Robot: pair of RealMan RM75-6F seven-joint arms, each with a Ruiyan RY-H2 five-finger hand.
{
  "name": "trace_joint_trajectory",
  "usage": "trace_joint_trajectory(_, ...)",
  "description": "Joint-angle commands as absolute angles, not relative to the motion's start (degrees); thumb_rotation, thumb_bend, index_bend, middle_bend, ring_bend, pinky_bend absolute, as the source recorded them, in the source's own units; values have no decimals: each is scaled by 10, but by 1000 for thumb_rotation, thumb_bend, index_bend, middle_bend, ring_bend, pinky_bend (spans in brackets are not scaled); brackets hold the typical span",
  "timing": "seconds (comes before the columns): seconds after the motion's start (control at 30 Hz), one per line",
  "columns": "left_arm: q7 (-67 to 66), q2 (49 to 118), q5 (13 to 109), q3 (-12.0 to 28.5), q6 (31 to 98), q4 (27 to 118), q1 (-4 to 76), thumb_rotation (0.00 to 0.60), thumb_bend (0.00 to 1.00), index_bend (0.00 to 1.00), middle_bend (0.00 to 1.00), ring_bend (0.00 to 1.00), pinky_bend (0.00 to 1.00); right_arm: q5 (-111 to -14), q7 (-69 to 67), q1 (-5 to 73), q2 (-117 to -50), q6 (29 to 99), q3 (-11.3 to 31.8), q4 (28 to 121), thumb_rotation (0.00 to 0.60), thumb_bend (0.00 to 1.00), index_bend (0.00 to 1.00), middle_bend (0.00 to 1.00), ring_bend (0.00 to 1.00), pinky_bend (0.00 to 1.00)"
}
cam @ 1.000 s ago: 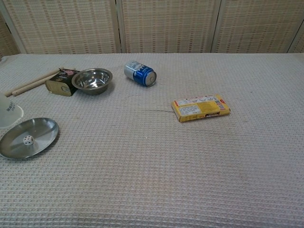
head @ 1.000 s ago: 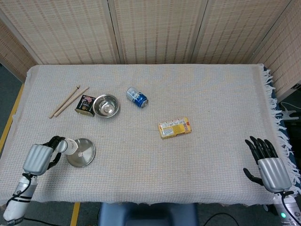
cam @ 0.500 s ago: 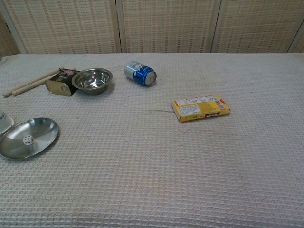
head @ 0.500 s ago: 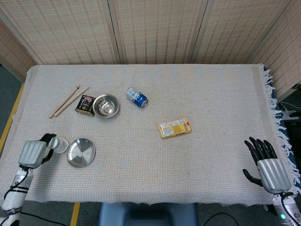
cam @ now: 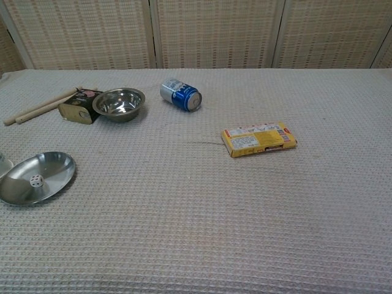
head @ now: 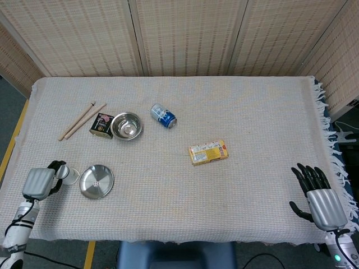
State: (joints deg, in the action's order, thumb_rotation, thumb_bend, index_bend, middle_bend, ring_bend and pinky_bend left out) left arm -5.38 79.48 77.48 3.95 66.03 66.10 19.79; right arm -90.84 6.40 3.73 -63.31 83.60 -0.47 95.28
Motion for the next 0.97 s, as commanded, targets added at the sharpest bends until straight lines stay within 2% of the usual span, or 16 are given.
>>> trace_joint_trajectory(0.03, -53, 791, 771, 42, 662, 669, 196, 600, 489, 68, 303, 627, 835, -908, 64, 37, -633, 836, -4, 953, 557, 173, 0, 0, 0, 0)
trace_joint_trajectory(0.1, -44, 789, 772, 44, 671, 676, 193, 600, 416, 2, 194, 583, 822, -908, 64, 37, -633, 838, -4, 953, 556, 173, 0, 0, 0, 0)
trace_joint_trajectory(0.2, -19, 777, 778, 41, 679, 699, 186, 600, 363, 0, 82, 451, 720, -908, 64, 36, -633, 839, -4, 953, 557, 173, 0, 0, 0, 0)
trace_joint_trajectory(0.3, -24, 768, 781, 36, 682, 718, 181, 600, 353, 0, 17, 407, 667, -909, 64, 36, -633, 840, -4, 953, 557, 173, 0, 0, 0, 0)
trace_joint_trajectory(0.5, -46, 749, 792, 26, 708, 764, 165, 600, 343, 0, 0, 388, 661, -913, 63, 34, -631, 845, -4, 954, 558, 173, 0, 0, 0, 0)
trace_joint_trajectory(0.57, -57, 744, 795, 26, 732, 780, 154, 600, 341, 0, 0, 376, 648, -915, 62, 33, -630, 847, -5, 955, 558, 173, 0, 0, 0, 0)
trace_joint_trajectory(0.63, -67, 741, 803, 28, 774, 797, 136, 600, 344, 0, 0, 322, 609, -918, 62, 32, -629, 851, -5, 955, 557, 173, 0, 0, 0, 0)
trace_joint_trajectory(0.8, -62, 723, 847, 14, 863, 833, 95, 600, 347, 0, 0, 59, 387, -921, 63, 30, -630, 857, -5, 954, 557, 173, 0, 0, 0, 0)
trace_joint_trajectory(0.9, -46, 716, 869, 6, 884, 831, 85, 600, 346, 0, 0, 3, 252, -921, 66, 29, -630, 857, -4, 954, 558, 173, 0, 0, 0, 0)
trace_joint_trajectory(0.97, -37, 712, 875, 5, 887, 830, 82, 600, 346, 0, 0, 0, 212, -920, 67, 29, -629, 856, -5, 955, 557, 173, 0, 0, 0, 0)
